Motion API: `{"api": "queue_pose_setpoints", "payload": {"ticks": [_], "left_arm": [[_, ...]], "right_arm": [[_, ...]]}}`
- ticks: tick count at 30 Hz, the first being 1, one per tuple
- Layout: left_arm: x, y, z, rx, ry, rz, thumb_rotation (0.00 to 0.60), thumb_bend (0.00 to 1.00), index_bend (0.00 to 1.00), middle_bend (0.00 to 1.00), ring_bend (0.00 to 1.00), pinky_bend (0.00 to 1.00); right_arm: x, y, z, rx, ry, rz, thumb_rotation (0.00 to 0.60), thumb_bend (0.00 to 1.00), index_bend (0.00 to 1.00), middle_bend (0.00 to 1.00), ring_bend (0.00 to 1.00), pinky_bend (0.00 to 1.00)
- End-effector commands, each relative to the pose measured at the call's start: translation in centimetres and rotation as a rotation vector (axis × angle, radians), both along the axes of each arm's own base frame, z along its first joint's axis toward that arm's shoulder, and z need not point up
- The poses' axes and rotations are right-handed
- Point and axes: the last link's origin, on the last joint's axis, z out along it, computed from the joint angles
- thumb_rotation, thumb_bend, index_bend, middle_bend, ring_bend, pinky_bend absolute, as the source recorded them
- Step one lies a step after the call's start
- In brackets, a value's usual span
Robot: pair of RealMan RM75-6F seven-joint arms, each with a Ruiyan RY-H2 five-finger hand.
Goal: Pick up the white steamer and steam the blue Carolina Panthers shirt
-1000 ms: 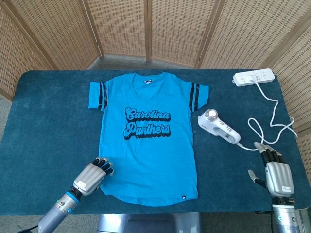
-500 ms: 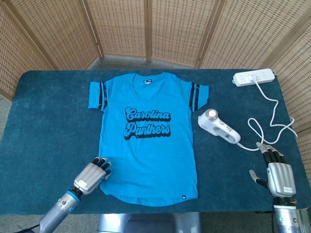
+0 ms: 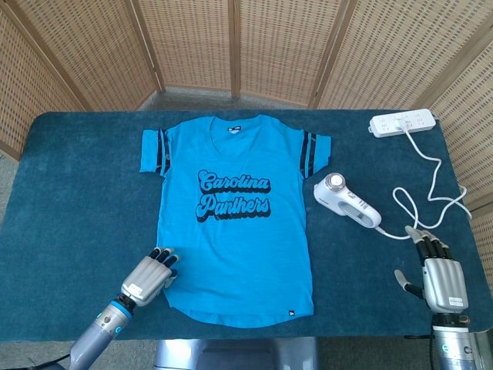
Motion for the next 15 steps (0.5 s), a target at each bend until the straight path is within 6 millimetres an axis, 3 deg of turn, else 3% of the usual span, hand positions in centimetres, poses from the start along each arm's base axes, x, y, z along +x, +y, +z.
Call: {"api": "queue_pose_setpoints", "payload": {"ticks": [1,9,15], "left_arm": [[0.3,0.0,0.0,0.01,-0.028,0.002,0.6,0.46,0.7,0.29,0.16,0.18],[0.7,0.1,1.0,0.041,-0.103,-0.014,0.6,0.46,0.71,0.34,0.21,0.19],[0.7,-0.1,1.3,0.04,-0.112,-0.017,0.6,0.46,0.71,0.35,0.23,0.19]], "right_arm": [[0.0,0.0,0.0,0.0,0.001,0.001,0.6,0.29,0.12,0.2,0.18,0.22],[0.6,-0.6,-0.1,0.007,-0.005,0.02,0.6,0.29,0.12,0.21,0.18,0.22],[2.5,-2.3,-0.7,0.038,-0.022,0.081,0.6,0.29,0.12,0.21,0.18,0.23]]}}
